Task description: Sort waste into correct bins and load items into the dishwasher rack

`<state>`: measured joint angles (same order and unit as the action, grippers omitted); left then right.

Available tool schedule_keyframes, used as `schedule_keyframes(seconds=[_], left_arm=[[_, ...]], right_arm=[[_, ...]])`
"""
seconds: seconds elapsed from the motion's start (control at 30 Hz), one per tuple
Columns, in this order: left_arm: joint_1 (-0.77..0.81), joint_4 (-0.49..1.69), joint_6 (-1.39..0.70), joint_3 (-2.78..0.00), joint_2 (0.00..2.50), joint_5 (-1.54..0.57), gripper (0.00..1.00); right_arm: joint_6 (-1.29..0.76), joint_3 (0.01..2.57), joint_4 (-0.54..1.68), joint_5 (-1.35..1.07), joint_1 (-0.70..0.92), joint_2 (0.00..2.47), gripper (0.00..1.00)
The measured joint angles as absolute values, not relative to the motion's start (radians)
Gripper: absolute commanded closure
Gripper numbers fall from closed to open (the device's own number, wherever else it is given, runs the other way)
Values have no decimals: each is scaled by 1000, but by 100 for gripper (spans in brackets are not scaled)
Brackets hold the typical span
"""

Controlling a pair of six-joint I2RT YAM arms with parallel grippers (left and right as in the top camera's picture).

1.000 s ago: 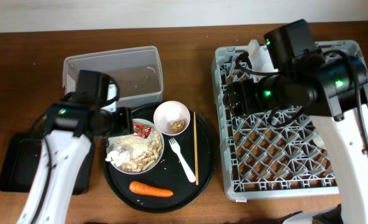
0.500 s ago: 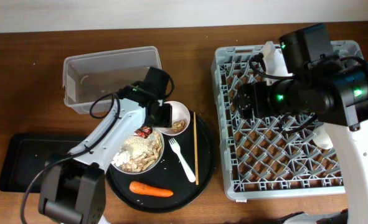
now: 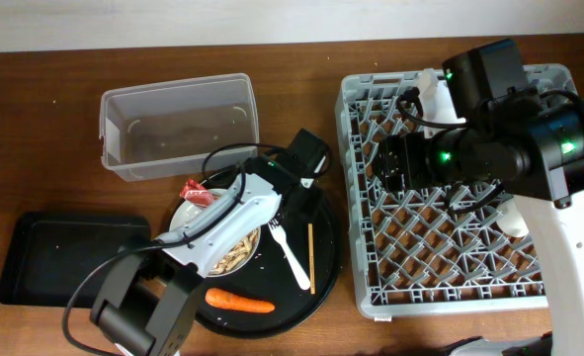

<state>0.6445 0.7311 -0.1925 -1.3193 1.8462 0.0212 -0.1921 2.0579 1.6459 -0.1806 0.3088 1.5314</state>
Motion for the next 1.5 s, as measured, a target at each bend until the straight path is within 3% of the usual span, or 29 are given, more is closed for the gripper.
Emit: schedule_keyframes(seconds=[0.03, 0.1, 0.2, 0.3, 0.47, 0.6, 0.67, 0.77, 0.93, 0.97, 1.1, 1.37, 1.43, 1.5], left_arm=[[655, 718, -172, -1320, 1853, 19, 60], [659, 694, -150, -1320, 1923, 19, 64], [659, 672, -147, -1320, 1959, 50, 99], [659, 722, -131, -1369, 1960, 80, 99], [653, 1099, -144, -1689, 1979, 71, 99], [513, 1294, -253, -1732, 1865, 62, 99], [302, 1428, -305, -1743, 1650, 69, 100], [-173, 1504, -281, -1735, 1504, -52, 99], [-733, 1343, 101, -1374, 1429, -711, 99], [-932, 1289, 229, -1186, 1417, -920, 100], [-1246, 1157, 591, -822, 1413, -1354, 100], [-1238, 1076, 651, -760, 1414, -1497, 100], [-1082, 1077, 636, -785, 1416, -1525, 100], [-826, 1069, 620, -909, 1416, -1541, 100]], right_arm=[[-192, 2058, 1646, -181, 309, 1531, 13], [-192, 2058, 1645, -181, 309, 1531, 13], [-196, 2058, 1650, -181, 309, 1532, 13], [-198, 2058, 1665, -181, 309, 1533, 13], [-200, 2058, 1675, -179, 309, 1533, 13], [-202, 2058, 1678, -157, 309, 1533, 13], [-202, 2058, 1688, -154, 309, 1533, 13], [-202, 2058, 1693, -154, 309, 1533, 12], [-202, 2058, 1691, -153, 309, 1533, 11], [-202, 2057, 1693, -150, 309, 1533, 11], [-203, 2058, 1693, -150, 309, 1536, 9], [-203, 2059, 1691, -150, 308, 1536, 7], [-203, 2114, 1684, -150, 290, 1541, 6], [-220, 2236, 1692, -152, 201, 1536, 4]])
